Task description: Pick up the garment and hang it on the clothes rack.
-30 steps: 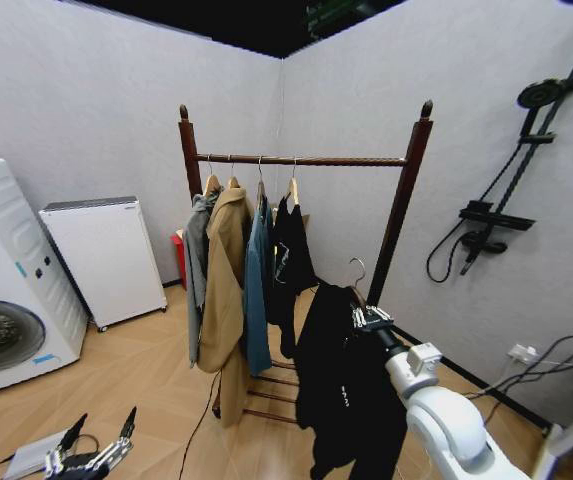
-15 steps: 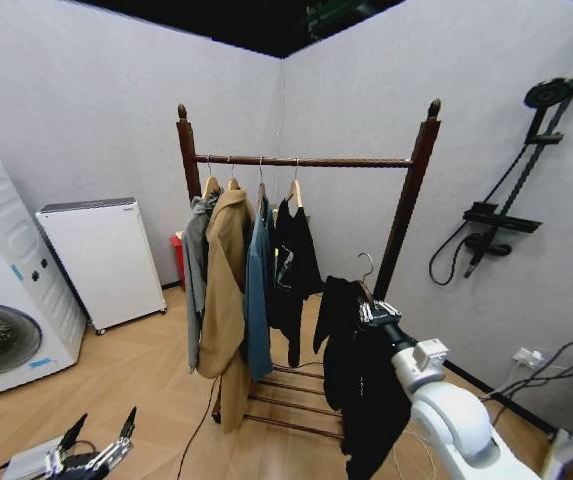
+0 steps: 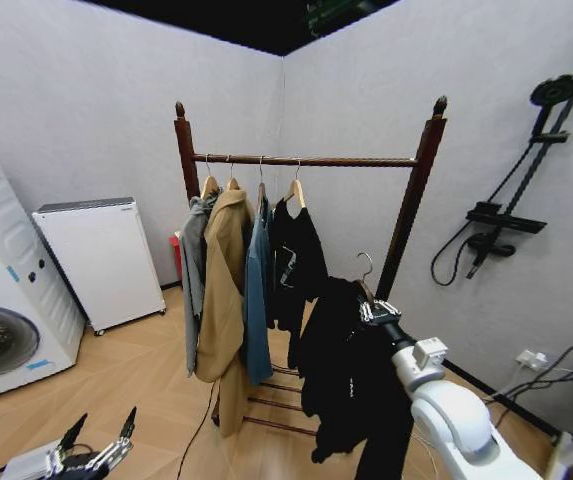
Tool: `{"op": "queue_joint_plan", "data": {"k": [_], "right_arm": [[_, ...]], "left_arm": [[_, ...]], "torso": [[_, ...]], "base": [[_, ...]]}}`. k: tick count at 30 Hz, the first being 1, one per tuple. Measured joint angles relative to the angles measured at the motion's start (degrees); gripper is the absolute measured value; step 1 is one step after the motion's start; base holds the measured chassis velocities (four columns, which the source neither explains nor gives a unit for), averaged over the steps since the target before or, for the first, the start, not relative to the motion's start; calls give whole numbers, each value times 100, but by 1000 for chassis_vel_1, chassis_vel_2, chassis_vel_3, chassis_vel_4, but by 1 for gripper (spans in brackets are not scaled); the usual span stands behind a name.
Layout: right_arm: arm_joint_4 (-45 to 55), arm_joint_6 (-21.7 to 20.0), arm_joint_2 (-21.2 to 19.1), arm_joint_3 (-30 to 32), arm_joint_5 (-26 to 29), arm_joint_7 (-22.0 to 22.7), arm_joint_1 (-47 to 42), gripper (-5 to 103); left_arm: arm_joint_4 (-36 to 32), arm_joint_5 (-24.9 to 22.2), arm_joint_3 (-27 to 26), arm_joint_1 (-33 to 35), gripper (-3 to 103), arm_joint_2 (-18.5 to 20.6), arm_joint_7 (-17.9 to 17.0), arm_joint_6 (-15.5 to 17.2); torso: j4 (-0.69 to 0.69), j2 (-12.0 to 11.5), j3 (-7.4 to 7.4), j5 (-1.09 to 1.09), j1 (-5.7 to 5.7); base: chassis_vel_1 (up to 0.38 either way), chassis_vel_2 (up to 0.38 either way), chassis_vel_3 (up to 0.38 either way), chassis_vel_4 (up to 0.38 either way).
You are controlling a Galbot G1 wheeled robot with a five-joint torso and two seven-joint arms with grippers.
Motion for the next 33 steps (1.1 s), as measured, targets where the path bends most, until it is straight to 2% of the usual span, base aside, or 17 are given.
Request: {"op": "queue_joint_plan", "data": {"k": [15, 33], "right_arm": [[-230, 32, 51, -34, 46, 0, 131, 9], [-230, 44, 57, -40, -45, -8, 127, 9]], "left_arm": [[0, 0, 0, 0, 100, 0, 0, 0], [0, 0, 0, 0, 100, 0, 0, 0]], "torso": [[-1, 0, 0, 0, 0], [1, 0, 0, 0, 1]], "base": [[-8, 6, 8, -6], [-93, 97, 101, -94]]}}
